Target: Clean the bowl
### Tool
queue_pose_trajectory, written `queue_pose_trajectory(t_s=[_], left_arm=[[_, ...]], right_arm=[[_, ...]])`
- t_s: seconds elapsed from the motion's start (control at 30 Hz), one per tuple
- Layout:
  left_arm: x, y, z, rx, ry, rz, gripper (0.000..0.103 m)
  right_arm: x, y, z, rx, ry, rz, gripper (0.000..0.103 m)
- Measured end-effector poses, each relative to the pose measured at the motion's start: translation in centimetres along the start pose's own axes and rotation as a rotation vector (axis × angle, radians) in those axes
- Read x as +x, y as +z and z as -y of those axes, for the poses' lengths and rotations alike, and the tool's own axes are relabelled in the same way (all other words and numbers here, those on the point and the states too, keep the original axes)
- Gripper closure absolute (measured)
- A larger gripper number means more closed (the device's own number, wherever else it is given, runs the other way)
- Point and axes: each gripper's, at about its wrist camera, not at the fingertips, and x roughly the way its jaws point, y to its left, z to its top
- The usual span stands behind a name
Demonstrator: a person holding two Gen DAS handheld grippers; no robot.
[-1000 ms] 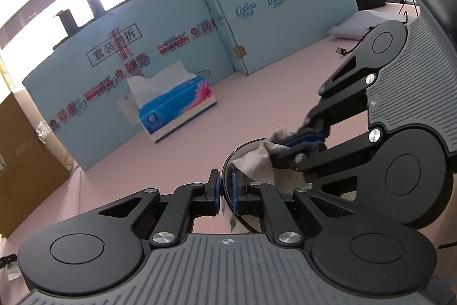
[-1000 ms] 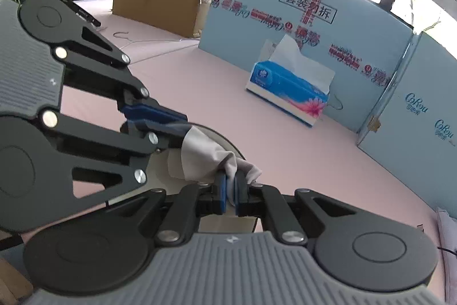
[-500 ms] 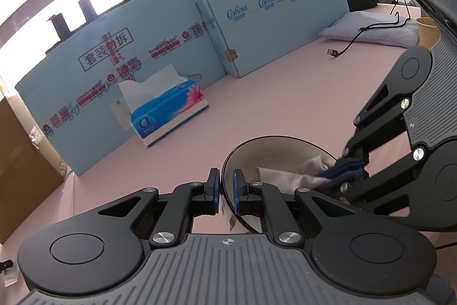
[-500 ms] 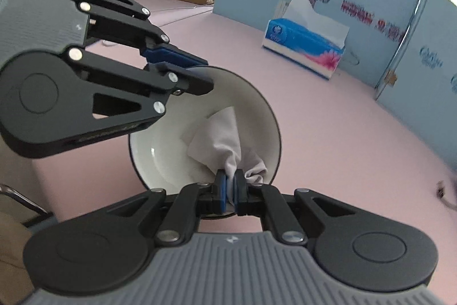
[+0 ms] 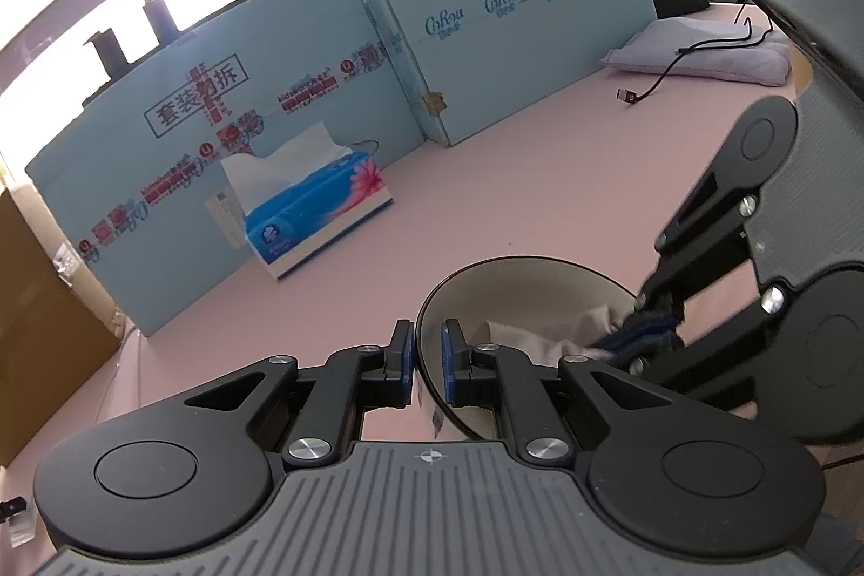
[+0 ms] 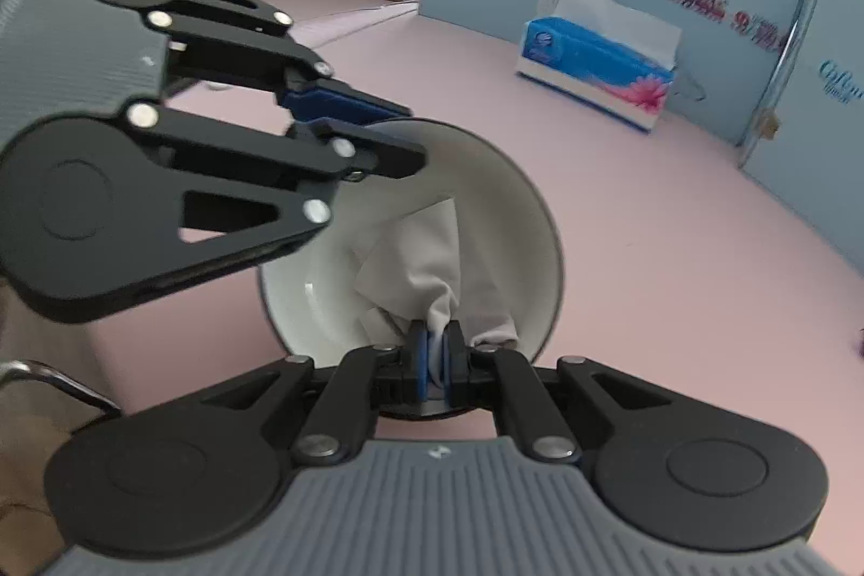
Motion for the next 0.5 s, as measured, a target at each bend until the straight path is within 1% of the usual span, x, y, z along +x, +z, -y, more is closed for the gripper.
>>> queue_pose_trajectory(t_s=[0.1, 0.2, 0.27, 0.33, 0.4, 0.5], left_arm=[[0.0, -0.1, 0.0, -0.001, -0.004, 0.001, 0.089], [0.2, -0.1, -0.1, -0.002, -0.003, -0.002, 0.088], [0.4, -0.1, -0.1, -0.006, -0.002, -0.008, 0.087], [0.5, -0.2, -0.2, -0.013, -0.005, -0.01, 0.086], [0.6, -0.2, -0.3, -0.025, -0.009, -0.013, 0.083], [0.8, -0.2, -0.4, -0.046, -0.003, -0.021, 0.082]], right_arm=[[0.0, 0.4, 0.5, -0.011, -0.051, 0.031, 0.098], [-0.3, 0.9, 1.1, -0.006, -0.071, 0.078, 0.098], [-0.7, 1.0, 1.1, -0.031, -0.089, 0.122, 0.098], [-0.4, 0.7, 1.1, -0.031, -0.088, 0.114, 0.098], [0.0, 0.4, 1.1, -0.025, -0.08, 0.094, 0.098], [0.3, -0.2, 1.1, 0.001, -0.066, 0.078, 0.098]])
